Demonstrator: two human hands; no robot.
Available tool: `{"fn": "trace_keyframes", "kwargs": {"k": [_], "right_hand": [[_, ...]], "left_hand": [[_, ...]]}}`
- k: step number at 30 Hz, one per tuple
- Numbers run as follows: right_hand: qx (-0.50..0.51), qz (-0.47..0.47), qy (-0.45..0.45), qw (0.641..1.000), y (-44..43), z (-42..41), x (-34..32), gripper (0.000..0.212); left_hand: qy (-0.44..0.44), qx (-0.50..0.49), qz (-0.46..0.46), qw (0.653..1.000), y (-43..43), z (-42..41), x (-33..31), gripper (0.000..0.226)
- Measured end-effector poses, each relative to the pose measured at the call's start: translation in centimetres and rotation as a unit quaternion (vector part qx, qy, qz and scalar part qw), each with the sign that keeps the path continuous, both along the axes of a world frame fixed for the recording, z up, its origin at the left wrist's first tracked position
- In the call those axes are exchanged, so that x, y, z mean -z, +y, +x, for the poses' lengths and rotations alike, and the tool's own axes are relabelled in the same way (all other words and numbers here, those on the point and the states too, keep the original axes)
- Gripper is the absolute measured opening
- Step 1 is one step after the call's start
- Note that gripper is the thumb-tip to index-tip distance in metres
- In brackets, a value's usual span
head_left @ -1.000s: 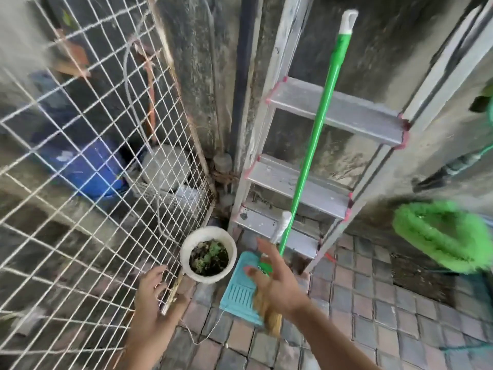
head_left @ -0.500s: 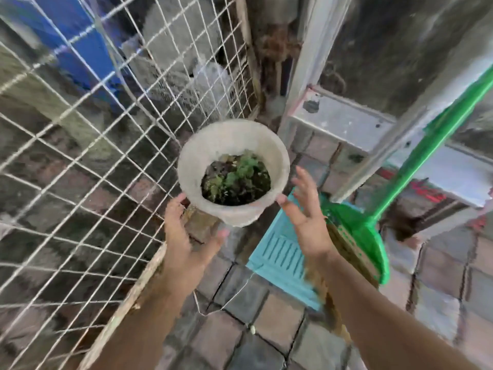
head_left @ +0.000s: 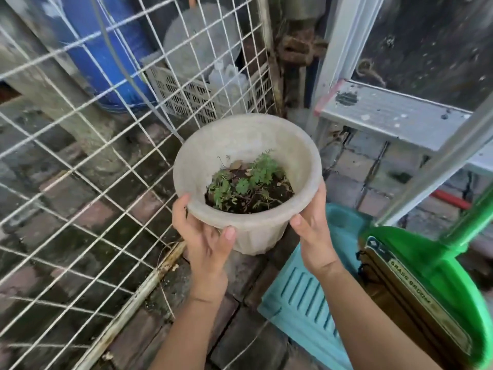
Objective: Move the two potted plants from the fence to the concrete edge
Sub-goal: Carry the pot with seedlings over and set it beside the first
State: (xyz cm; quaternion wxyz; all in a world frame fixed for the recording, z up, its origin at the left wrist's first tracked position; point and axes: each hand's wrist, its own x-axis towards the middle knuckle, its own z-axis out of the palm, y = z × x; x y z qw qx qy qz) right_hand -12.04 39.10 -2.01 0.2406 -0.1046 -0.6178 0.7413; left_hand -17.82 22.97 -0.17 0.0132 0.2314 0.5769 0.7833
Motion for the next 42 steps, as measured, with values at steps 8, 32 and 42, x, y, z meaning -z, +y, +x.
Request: {"fn": "trace_keyframes", "kwargs": {"k": [8, 32, 42], "right_hand": [[-0.058, 0.024, -0.031, 0.998, 2.0, -1.3, 1.4, 0.143], [0.017, 0.045, 0.032, 0.998, 1.8, -1.0, -1.9, 0.088], [-0.006, 0.079, -0.014, 0.997, -1.8, 1.5, -21.0, 0.116]], "left_hand": [[-0.022, 0.035, -0.071, 0.997, -1.1, -2.3, 3.1, 0.134], [-0.051, 0.028, -0.1, 0.993, 1.9, -1.9, 1.0, 0.131], [-0.105, 0.03, -0.084, 0.99, -2.1, 3.4, -18.0, 0.118]]}}
